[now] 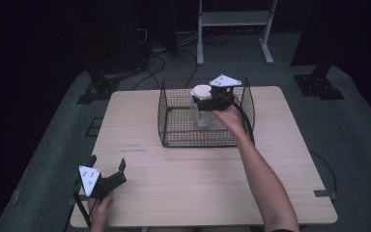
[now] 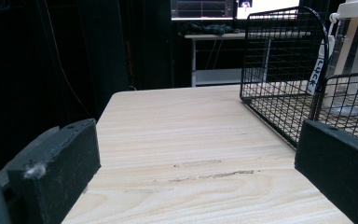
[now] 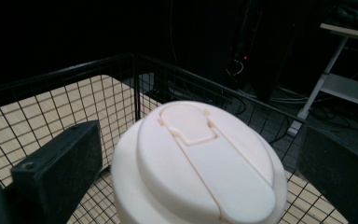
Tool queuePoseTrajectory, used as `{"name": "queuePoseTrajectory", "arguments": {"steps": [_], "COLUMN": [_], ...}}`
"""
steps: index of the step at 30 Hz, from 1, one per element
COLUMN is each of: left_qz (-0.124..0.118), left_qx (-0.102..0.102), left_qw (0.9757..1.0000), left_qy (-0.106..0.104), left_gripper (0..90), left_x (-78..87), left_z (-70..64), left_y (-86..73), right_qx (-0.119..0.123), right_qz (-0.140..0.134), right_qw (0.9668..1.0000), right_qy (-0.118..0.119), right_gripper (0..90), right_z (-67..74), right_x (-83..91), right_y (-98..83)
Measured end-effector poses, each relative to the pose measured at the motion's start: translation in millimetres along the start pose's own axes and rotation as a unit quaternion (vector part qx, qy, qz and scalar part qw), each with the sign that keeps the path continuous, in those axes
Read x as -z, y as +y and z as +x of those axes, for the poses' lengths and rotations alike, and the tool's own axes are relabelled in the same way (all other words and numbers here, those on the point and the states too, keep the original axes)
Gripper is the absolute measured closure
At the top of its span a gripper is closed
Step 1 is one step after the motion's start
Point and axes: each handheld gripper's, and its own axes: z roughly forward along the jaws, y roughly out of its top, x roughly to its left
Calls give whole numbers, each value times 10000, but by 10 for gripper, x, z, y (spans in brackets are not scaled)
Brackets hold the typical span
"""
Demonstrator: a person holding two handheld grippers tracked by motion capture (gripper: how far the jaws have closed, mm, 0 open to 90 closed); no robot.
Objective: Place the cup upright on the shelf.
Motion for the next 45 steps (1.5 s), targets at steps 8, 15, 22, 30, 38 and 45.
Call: {"name": "queuePoseTrajectory", "arguments": {"steps": [8,15,22,30,38,45], "left_qz": [3,6,4,3,2,3], "left_qx": [-2,1,-17,-24,-40,-46], "left_qw": [10000,10000,10000,10000,10000,10000], "left_qy": [5,4,4,0,-3,-4], "left_gripper": [0,0,0,0,0,0], "left_x": [0,4,5,6,5,5], "left_z": [-1,-1,-5,-5,-9,-9], "left_y": [0,0,0,0,0,0], "right_qx": [-23,-63,-8,16,-50,41], "right_qz": [-87,-182,-206,-222,-261,-268], "right_qw": [10000,9998,9997,9997,9995,9994], "right_qy": [-4,70,116,139,181,211], "right_gripper": [0,0,0,0,0,0], "right_z": [11,15,43,47,20,41], "right_x": [126,270,404,535,703,844], "right_y": [94,152,198,206,205,255]}}
